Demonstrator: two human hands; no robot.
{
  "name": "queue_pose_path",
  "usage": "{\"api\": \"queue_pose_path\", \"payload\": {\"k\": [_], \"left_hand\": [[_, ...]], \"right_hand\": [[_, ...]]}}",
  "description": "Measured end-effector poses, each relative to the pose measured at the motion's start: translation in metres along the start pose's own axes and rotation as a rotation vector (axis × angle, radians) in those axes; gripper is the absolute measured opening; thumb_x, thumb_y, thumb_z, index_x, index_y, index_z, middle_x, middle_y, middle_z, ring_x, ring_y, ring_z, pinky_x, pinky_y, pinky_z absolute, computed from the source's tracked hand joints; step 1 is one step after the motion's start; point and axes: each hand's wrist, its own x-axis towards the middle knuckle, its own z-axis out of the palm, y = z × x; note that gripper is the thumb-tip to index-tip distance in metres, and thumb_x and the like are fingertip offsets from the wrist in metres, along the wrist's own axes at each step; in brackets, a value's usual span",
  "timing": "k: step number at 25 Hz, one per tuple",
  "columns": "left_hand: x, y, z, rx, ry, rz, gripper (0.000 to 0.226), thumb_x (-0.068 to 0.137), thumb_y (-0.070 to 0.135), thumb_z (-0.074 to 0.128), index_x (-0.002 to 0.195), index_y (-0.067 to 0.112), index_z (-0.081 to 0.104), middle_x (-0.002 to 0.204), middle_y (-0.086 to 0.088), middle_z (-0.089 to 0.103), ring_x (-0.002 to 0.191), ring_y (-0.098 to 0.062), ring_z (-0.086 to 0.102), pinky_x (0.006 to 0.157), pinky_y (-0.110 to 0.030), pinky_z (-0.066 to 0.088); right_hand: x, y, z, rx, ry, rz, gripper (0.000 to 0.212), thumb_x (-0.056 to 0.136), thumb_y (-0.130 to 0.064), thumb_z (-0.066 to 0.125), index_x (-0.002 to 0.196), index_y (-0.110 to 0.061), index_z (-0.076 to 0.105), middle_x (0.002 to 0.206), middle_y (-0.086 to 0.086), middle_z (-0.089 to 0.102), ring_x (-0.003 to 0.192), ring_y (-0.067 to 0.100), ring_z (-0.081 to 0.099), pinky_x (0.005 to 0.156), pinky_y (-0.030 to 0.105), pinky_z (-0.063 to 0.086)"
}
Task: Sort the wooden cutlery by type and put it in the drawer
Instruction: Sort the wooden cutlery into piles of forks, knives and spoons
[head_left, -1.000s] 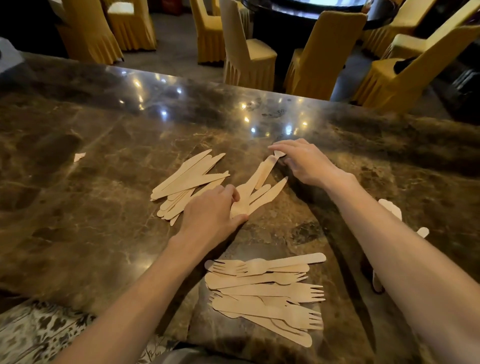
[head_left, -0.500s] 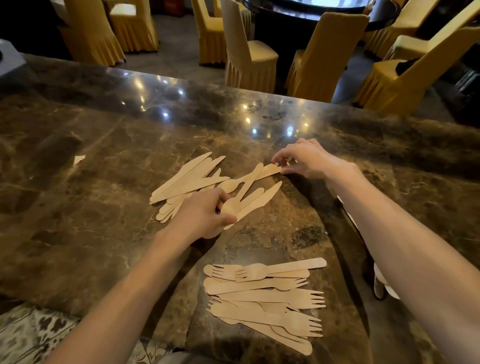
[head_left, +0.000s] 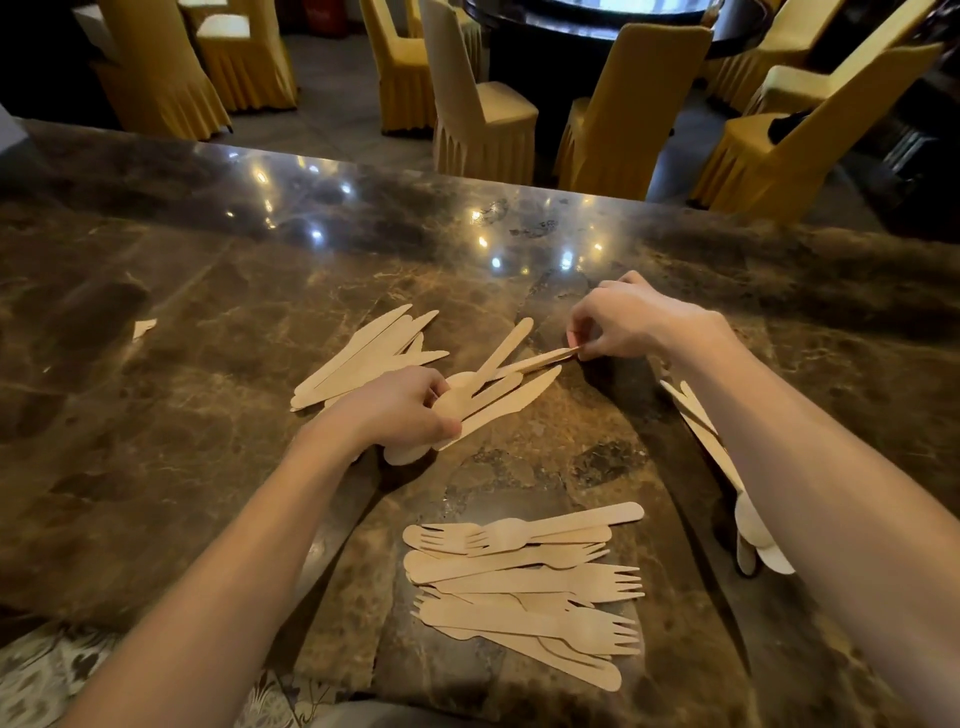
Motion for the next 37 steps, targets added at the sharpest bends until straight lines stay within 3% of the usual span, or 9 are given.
{"api": "queue_pose_path", "payload": {"k": [5, 8, 11, 17, 21, 24, 27, 31, 37], "left_hand": [[-0.007, -0.004, -0.014, -0.116, 0.069, 0.070, 0.021, 0.079, 0.029, 0.071, 0.097, 0.028, 0.060, 0.095, 0.008, 0.056, 0.086, -0.011, 0.053, 0.068, -0.027, 0.043], [-0.016, 0.002, -0.023, -0.255, 0.106, 0.130, 0.019, 0.078, 0.026, 0.072, 0.094, 0.031, 0.061, 0.100, 0.006, 0.058, 0.092, -0.013, 0.053, 0.076, -0.032, 0.044], [-0.020, 0.021, -0.024, -0.350, 0.116, 0.213, 0.029, 0.075, 0.024, 0.074, 0.101, 0.029, 0.062, 0.101, 0.005, 0.062, 0.095, -0.013, 0.056, 0.081, -0.035, 0.045], [0.005, 0.095, 0.020, -0.334, 0.020, 0.441, 0.057, 0.076, 0.023, 0.073, 0.127, 0.029, 0.049, 0.091, 0.008, 0.066, 0.080, -0.003, 0.064, 0.069, -0.025, 0.050], [0.024, 0.143, 0.065, -0.359, -0.028, 0.562, 0.060, 0.079, 0.021, 0.072, 0.130, 0.035, 0.044, 0.091, 0.009, 0.065, 0.072, 0.003, 0.064, 0.054, -0.012, 0.049], [0.032, 0.161, 0.095, -0.329, -0.037, 0.551, 0.047, 0.080, 0.025, 0.071, 0.121, 0.035, 0.051, 0.094, 0.009, 0.061, 0.074, -0.002, 0.063, 0.049, -0.009, 0.045], [0.038, 0.164, 0.115, -0.248, -0.092, 0.579, 0.042, 0.078, 0.030, 0.072, 0.116, 0.034, 0.053, 0.090, 0.009, 0.062, 0.076, -0.001, 0.061, 0.056, -0.013, 0.043], [0.039, 0.163, 0.127, -0.058, -0.020, 0.622, 0.048, 0.074, 0.040, 0.074, 0.117, 0.031, 0.055, 0.083, 0.014, 0.054, 0.073, -0.001, 0.054, 0.059, -0.017, 0.039], [0.036, 0.164, 0.128, 0.264, 0.118, 0.738, 0.039, 0.086, 0.052, 0.054, 0.119, 0.032, 0.057, 0.095, 0.004, 0.065, 0.082, -0.014, 0.060, 0.066, -0.025, 0.044]], "right_hand": [[-0.024, -0.007, -0.004, 0.312, 0.001, 0.094, 0.016, 0.080, -0.022, 0.072, 0.084, -0.035, 0.064, 0.081, -0.016, 0.061, 0.083, 0.006, 0.061, 0.076, 0.023, 0.051], [-0.055, 0.002, -0.014, 0.458, 0.169, 0.291, 0.015, 0.076, -0.023, 0.076, 0.079, -0.034, 0.066, 0.080, -0.011, 0.064, 0.077, 0.008, 0.062, 0.059, 0.018, 0.051], [-0.113, 0.017, -0.012, 0.663, 0.355, 0.510, 0.026, 0.070, -0.026, 0.080, 0.092, -0.030, 0.066, 0.080, -0.011, 0.062, 0.074, 0.005, 0.060, 0.056, 0.016, 0.043], [-0.204, 0.019, 0.027, 0.757, 0.410, 0.921, 0.027, 0.069, -0.032, 0.081, 0.087, -0.026, 0.062, 0.082, -0.009, 0.062, 0.076, 0.004, 0.057, 0.053, 0.020, 0.038], [-0.226, 0.002, 0.048, 0.723, 0.573, 0.939, 0.020, 0.070, -0.036, 0.080, 0.083, -0.026, 0.068, 0.074, -0.018, 0.061, 0.068, -0.002, 0.056, 0.053, 0.013, 0.037], [-0.226, -0.011, 0.059, 0.674, 0.618, 0.926, 0.021, 0.071, -0.040, 0.078, 0.085, -0.026, 0.071, 0.077, -0.014, 0.064, 0.073, 0.002, 0.059, 0.064, 0.019, 0.046], [-0.227, -0.019, 0.066, 0.627, 0.615, 0.885, 0.019, 0.072, -0.046, 0.075, 0.083, -0.031, 0.071, 0.077, -0.012, 0.066, 0.073, 0.002, 0.060, 0.066, 0.024, 0.050], [-0.235, -0.019, 0.069, 0.645, 0.640, 0.844, 0.017, 0.073, -0.048, 0.073, 0.083, -0.034, 0.073, 0.072, -0.022, 0.061, 0.068, -0.003, 0.055, 0.057, 0.015, 0.039], [-0.237, -0.022, 0.072, 0.673, 0.673, 0.789, 0.016, 0.073, -0.047, 0.074, 0.083, -0.034, 0.073, 0.070, -0.020, 0.063, 0.065, -0.002, 0.056, 0.058, 0.017, 0.040]]}}
